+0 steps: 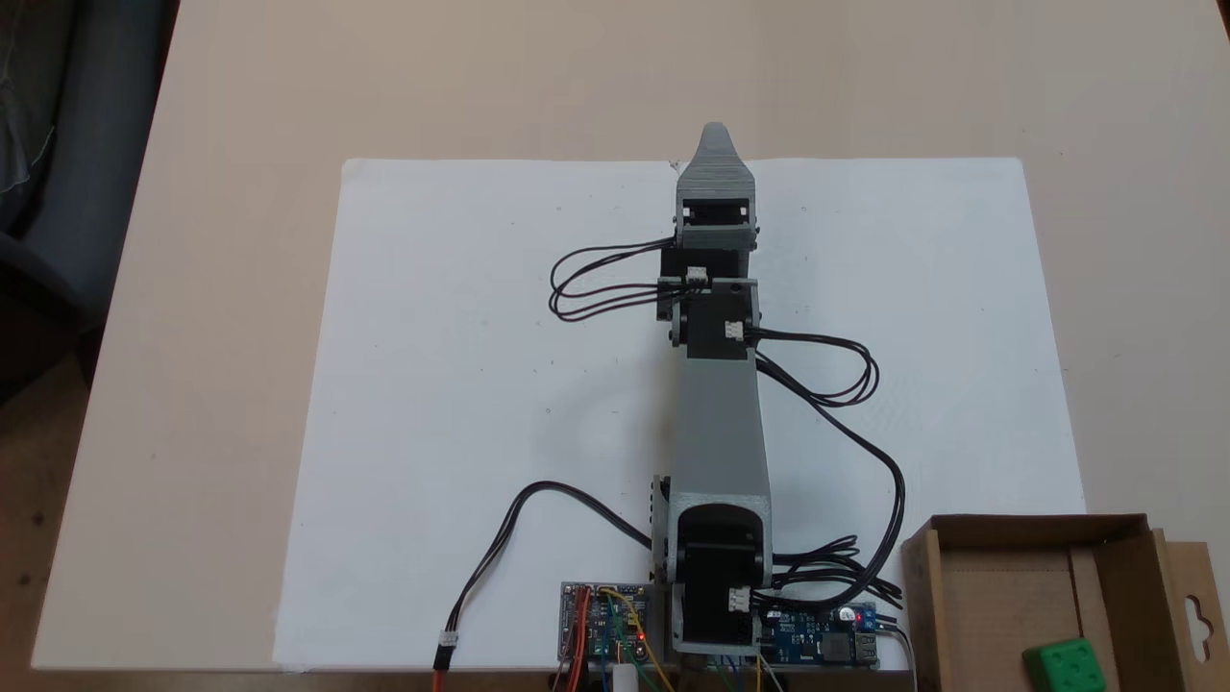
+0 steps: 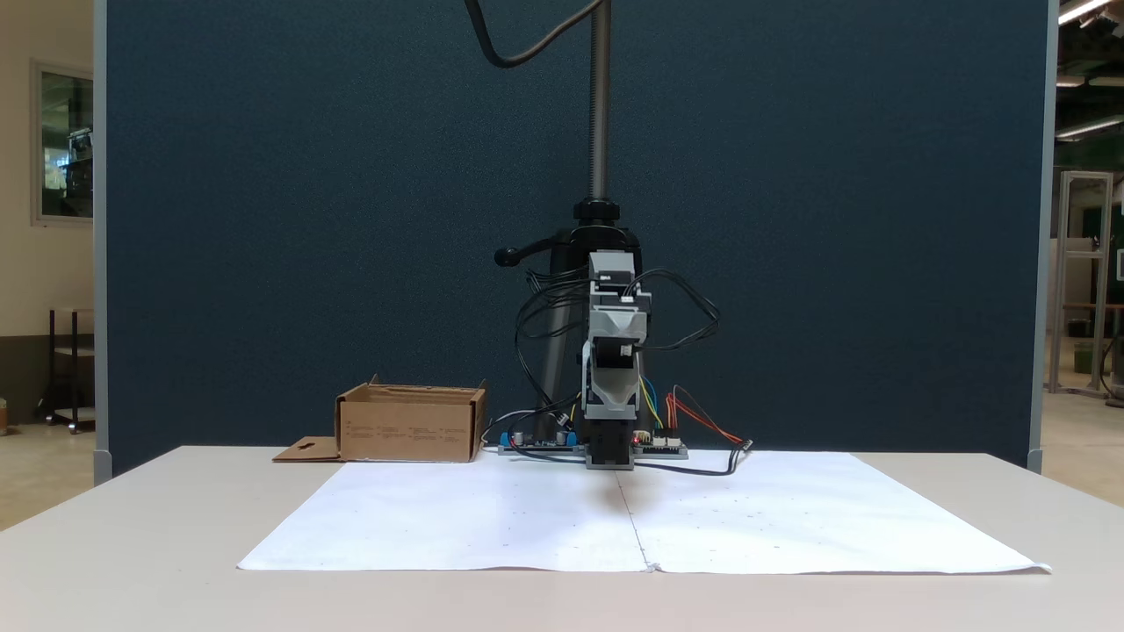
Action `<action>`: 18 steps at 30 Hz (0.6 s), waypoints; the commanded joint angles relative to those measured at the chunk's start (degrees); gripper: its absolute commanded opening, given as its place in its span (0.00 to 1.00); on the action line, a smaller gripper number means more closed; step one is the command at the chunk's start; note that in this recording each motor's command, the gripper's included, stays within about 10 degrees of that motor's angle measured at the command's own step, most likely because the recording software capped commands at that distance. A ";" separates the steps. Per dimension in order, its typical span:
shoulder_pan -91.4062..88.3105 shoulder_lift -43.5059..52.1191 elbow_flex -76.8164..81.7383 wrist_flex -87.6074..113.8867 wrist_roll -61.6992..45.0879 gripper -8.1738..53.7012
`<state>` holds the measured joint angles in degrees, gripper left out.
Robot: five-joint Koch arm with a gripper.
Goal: Grasp a green dice and put it in the bin.
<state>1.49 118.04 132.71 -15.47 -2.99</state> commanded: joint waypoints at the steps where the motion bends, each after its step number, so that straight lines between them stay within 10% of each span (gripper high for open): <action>1: 1.23 2.46 1.05 -9.30 2.37 0.87; 18: 0.70 7.65 28.04 -40.67 1.58 0.84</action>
<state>1.41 123.66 160.75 -48.78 -2.99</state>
